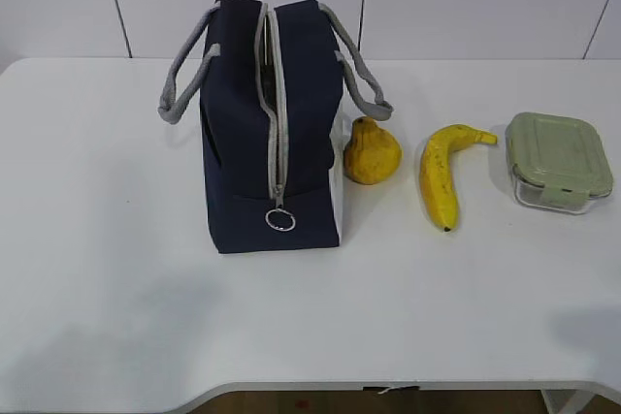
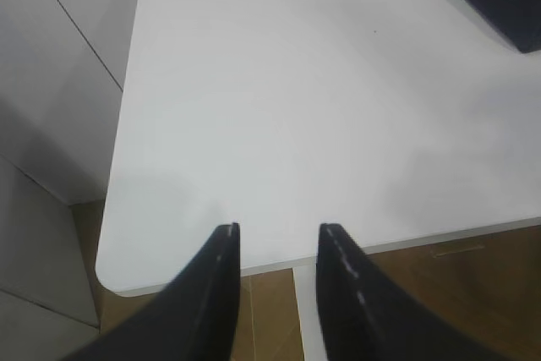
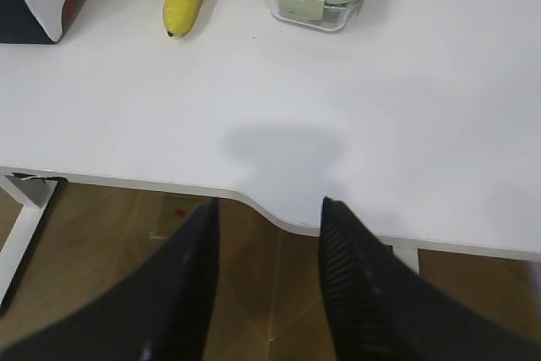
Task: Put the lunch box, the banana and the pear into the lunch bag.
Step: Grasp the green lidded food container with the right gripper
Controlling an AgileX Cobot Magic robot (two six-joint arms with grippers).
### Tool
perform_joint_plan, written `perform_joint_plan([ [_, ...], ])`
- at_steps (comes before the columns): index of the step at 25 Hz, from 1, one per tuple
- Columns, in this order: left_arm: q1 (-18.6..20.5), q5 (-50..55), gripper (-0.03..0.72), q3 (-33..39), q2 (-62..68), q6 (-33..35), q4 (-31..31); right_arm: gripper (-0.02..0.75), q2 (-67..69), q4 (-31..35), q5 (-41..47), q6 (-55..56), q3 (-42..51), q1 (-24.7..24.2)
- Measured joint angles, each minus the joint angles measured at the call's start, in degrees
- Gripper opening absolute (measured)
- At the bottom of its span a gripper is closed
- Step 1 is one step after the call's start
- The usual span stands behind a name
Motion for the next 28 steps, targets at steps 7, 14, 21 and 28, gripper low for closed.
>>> perform_joint_plan([
  [7, -0.11, 0.00, 0.237, 0.00, 0.00, 0.00, 0.00, 0.326, 0.00, 0.00, 0.00, 0.00, 0.00, 0.00],
  [14, -0.21, 0.00, 0.237, 0.00, 0.00, 0.00, 0.00, 0.326, 0.00, 0.00, 0.00, 0.00, 0.00, 0.00],
  [21, -0.84, 0.00, 0.237, 0.00, 0.00, 0.00, 0.00, 0.326, 0.00, 0.00, -0.43, 0.00, -0.24, 0.00],
  [28, -4.30, 0.00, 0.236, 0.00, 0.00, 0.00, 0.00, 0.326, 8.71, -0.67, -13.32, 0.00, -2.54, 0.00],
])
